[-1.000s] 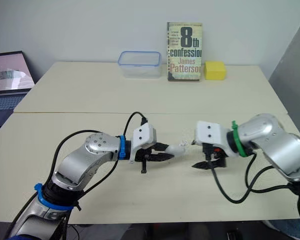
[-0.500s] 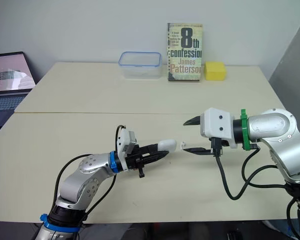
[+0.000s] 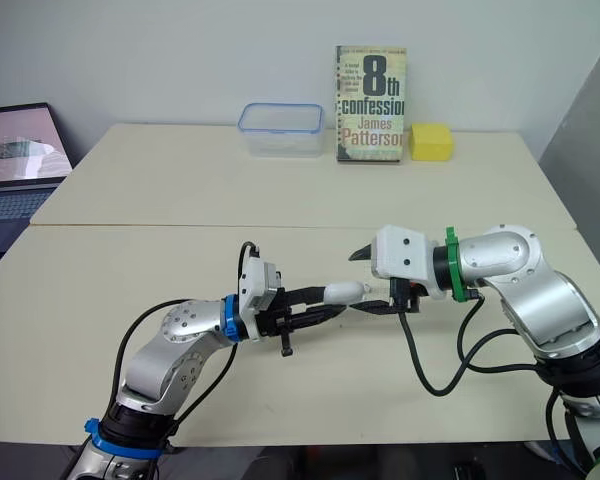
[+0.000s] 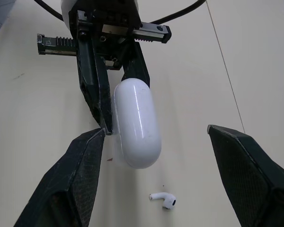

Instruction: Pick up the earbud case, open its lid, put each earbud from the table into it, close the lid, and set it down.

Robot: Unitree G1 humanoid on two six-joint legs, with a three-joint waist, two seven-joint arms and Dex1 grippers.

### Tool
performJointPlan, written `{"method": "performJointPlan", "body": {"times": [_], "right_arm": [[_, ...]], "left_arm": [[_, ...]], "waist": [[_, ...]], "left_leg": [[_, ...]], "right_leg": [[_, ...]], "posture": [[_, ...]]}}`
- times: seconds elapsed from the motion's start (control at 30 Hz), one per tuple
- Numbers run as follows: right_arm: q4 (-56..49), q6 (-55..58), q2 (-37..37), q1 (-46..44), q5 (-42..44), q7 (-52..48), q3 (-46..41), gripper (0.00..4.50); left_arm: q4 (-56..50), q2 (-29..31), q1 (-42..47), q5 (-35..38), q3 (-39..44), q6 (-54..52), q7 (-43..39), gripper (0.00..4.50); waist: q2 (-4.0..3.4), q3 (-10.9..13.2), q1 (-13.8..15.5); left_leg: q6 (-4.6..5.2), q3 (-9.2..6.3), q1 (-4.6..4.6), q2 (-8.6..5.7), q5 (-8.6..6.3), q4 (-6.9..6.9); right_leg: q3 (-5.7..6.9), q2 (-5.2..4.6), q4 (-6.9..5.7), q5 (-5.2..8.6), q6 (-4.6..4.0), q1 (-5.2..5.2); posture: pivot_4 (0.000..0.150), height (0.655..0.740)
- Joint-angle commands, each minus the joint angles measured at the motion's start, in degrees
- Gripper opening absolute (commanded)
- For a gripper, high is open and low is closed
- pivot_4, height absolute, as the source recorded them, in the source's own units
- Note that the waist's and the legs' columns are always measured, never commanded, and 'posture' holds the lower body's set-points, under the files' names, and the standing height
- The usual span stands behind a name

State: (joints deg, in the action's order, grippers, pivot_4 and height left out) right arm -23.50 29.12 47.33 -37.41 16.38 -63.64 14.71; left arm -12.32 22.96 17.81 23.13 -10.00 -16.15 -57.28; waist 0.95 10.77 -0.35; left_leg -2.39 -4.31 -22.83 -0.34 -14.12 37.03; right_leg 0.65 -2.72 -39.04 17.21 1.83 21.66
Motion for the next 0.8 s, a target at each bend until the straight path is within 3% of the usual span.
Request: {"method": "performJointPlan", "body": {"times": [0.03,0.8], "right_arm": [[-0.4,0.2,-0.2,-1.6,-0.4,0.3,-1.1,3.61],[-0.4,9.0,4.0,-2.7,8.9,-3.8,-8.7,3.61]], "left_arm": [[-1.0,0.5,0.3,-0.9,-1.1,2.1,-0.9,0.8],[-0.6,1.7,-1.3,-1.9,-0.8,3.8,-1.0,0.8]], "waist": [[0.0,0.0,0.0],[0.0,0.0,0.0]], "left_leg": [[0.0,0.0,0.0,0.0,0.0,0.0],[0.01,0.01,0.0,0.0,0.0,0.0]], "right_leg": [[0.0,0.0,0.0,0.0,0.0,0.0],[-0.01,0.0,0.01,0.0,0.0,0.0]], "posture": [[0.15,0.74],[0.15,0.74]]}}
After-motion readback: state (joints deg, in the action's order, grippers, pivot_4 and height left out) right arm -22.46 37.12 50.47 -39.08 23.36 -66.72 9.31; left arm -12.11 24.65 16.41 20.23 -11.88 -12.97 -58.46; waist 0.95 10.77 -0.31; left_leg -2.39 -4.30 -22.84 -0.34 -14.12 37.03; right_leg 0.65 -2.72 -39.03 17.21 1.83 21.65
